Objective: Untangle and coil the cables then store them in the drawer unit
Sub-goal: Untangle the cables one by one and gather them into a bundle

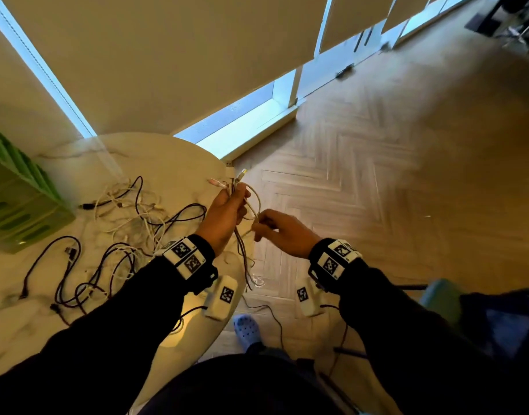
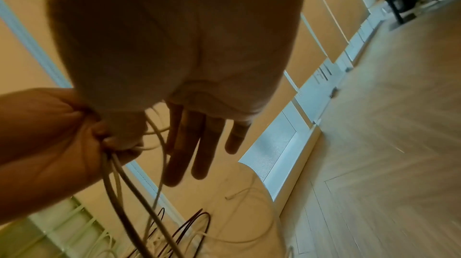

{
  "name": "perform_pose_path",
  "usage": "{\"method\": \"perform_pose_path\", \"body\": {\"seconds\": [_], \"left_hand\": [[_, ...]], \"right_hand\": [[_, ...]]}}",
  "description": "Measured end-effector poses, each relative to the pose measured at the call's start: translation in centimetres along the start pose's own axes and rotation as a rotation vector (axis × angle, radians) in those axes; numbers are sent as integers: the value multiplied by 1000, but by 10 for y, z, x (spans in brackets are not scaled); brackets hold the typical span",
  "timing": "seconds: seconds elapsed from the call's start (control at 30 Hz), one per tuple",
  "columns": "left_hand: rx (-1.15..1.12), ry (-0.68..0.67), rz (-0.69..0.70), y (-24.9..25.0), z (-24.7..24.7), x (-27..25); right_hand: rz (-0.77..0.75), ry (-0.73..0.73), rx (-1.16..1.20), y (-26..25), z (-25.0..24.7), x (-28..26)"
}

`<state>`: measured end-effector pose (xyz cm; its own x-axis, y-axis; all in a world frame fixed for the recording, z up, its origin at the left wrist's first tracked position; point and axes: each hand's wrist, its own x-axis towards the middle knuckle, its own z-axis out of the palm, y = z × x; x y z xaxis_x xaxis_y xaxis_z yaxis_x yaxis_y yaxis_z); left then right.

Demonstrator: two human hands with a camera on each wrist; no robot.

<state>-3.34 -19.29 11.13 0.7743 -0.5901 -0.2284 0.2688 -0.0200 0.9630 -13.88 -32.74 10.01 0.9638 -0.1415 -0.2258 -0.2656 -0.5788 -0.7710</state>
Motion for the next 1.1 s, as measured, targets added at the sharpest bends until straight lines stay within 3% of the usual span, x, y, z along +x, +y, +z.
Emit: {"method": "perform_pose_path", "body": {"seconds": [0.13,0.27,0.47,0.53,0.63,0.67,0.73,0.83,0.93,1.0,1.1], "left_hand": [[6,18,14,5,-17,6],[-92,90,12,4,-40,10],[-111,98,5,4,-54,6],[-66,100,28,1,-55,6],[-70,82,10,1,-54,4],[-89,70,-2,1,-54,4],[-102,51,-6,1,-54,4],[-99,45,-2,2,-54,3],[-63,54,2,4,-56,3],[-16,75,10,5,-59,2],[-11,93,14,3,-67,1]], "right_hand": [[-49,203,-9,4,-12,5],[-15,425,390,14,-37,15],[-80,504,46,24,-70,35],[-77,414,-211,27,-74,42],[152,-81,-774,32,-66,44],[207,-233,-850,31,-59,41],[139,-376,-742,24,-39,37],[-47,-380,-355,-3,-5,39],[-78,-319,-75,-34,17,43],[-96,-235,-1,-45,21,47],[-143,-198,-102,-46,17,51]]}}
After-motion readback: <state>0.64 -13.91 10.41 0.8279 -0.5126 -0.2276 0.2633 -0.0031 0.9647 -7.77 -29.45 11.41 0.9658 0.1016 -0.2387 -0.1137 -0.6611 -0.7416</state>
